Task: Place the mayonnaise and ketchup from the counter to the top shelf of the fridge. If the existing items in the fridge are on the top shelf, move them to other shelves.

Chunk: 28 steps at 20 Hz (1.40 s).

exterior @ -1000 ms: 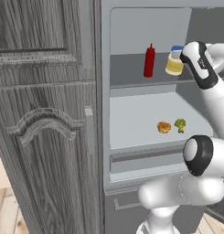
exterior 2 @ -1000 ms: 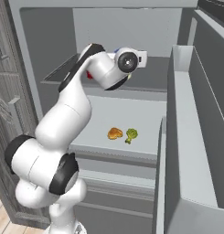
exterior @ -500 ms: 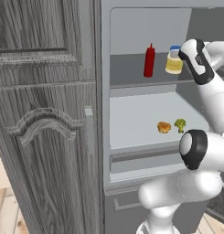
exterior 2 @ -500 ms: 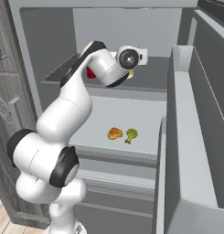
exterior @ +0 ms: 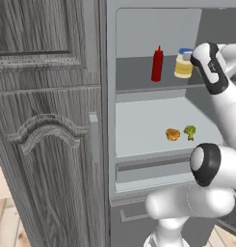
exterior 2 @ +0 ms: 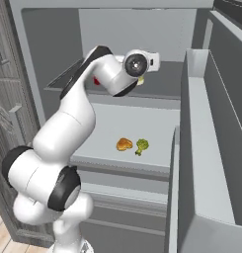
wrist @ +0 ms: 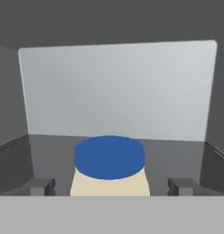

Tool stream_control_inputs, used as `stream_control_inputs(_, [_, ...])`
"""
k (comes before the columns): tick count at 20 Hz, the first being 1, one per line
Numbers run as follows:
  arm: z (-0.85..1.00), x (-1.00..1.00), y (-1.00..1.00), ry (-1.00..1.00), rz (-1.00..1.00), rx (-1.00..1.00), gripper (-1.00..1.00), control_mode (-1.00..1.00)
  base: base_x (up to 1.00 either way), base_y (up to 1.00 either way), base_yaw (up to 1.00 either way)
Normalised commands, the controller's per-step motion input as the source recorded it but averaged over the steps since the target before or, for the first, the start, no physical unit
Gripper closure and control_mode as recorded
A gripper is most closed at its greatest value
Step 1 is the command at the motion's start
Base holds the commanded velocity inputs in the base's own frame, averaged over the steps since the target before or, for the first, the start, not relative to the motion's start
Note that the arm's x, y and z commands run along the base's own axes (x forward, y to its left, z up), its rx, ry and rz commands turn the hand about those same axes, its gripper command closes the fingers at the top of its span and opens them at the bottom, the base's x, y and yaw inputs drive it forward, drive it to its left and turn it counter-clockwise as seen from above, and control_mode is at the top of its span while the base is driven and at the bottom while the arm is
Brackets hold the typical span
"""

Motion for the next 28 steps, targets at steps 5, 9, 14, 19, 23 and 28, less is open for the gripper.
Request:
stream_control_inputs(5, [0.23, -1.00, 0.01, -0.17, -0.03, 0.00, -1.00, -1.00, 0.00, 0.00, 0.00])
stream_control_inputs(9, [0.34, -1.00, 0.03, -0.22, 0.00, 0.00, -1.00, -1.00, 0.00, 0.00, 0.00])
stream_control_inputs(14, [0.31, -1.00, 0.02, -0.26, 0.00, 0.00, -1.00, -1.00, 0.00, 0.00, 0.00])
stream_control_inputs(19, [0.28, -1.00, 0.22, -0.35, 0.09, -0.02, -1.00, -1.00, 0.00, 0.00, 0.00])
stream_control_inputs(23, [0.25, -1.00, 0.42, -0.36, 0.13, -0.06, -1.00, -1.00, 0.00, 0.00, 0.00])
stream_control_inputs(28, [0.20, -1.00, 0.65, -0.34, 0.16, -0.12, -1.00, -1.00, 0.00, 0.00, 0.00])
